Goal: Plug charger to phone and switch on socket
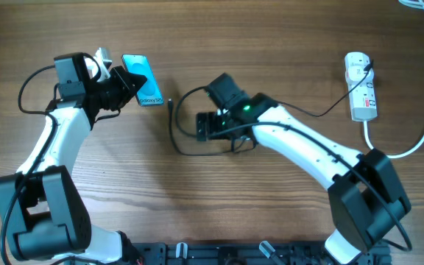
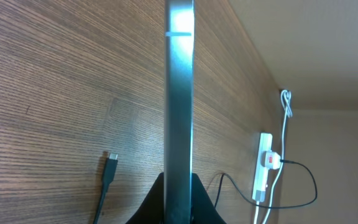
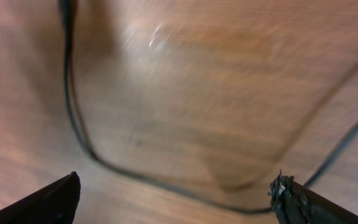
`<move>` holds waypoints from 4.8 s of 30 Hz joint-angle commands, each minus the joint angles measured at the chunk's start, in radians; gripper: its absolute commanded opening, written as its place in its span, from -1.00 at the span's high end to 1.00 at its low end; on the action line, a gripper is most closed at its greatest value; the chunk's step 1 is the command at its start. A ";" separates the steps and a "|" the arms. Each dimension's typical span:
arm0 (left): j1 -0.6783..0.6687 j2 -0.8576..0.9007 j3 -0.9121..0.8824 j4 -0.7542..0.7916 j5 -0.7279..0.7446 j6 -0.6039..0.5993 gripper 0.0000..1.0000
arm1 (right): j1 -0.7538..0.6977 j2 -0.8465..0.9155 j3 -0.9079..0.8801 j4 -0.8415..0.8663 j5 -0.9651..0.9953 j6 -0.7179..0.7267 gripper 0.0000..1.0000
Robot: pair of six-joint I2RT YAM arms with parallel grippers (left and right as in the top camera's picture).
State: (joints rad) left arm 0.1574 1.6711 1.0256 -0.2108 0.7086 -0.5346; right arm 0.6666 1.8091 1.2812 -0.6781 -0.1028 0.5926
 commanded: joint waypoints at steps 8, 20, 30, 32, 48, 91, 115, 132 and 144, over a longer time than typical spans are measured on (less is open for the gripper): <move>0.002 -0.001 0.006 -0.003 0.005 0.002 0.92 | -0.057 0.158 -0.001 0.008 -0.013 -0.048 -0.99; 0.002 -0.001 0.006 -0.004 0.005 0.002 0.91 | -0.312 0.174 0.008 -0.507 0.399 -0.094 -0.99; 0.002 -0.001 0.006 -0.003 0.005 0.002 0.89 | -0.528 0.160 0.071 -0.528 0.282 -0.252 -1.00; 0.002 -0.001 0.006 -0.003 0.005 0.002 0.86 | -0.513 0.140 0.105 -0.528 0.236 -0.277 -0.99; 0.002 -0.001 0.006 0.000 0.004 0.002 0.78 | -0.198 0.065 0.071 -0.525 -0.060 -0.506 0.14; 0.002 -0.001 0.006 0.000 0.004 0.002 0.71 | -0.064 0.065 -0.308 -0.162 0.047 -0.391 0.42; 0.003 -0.001 0.006 -0.010 0.163 0.130 0.92 | -0.064 -0.052 -0.298 -0.149 -0.377 -0.579 0.91; 0.003 -0.001 0.006 0.268 0.674 -0.077 0.92 | -0.064 -0.240 -0.295 0.625 -1.103 -0.161 0.91; -0.050 -0.019 0.006 0.663 0.674 -0.582 0.92 | -0.064 -0.240 -0.295 0.764 -0.980 0.011 0.91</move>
State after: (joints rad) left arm 0.1375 1.6718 1.0248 0.3664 1.3457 -0.9005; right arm 0.5995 1.5688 0.9840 0.0681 -1.1450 0.5415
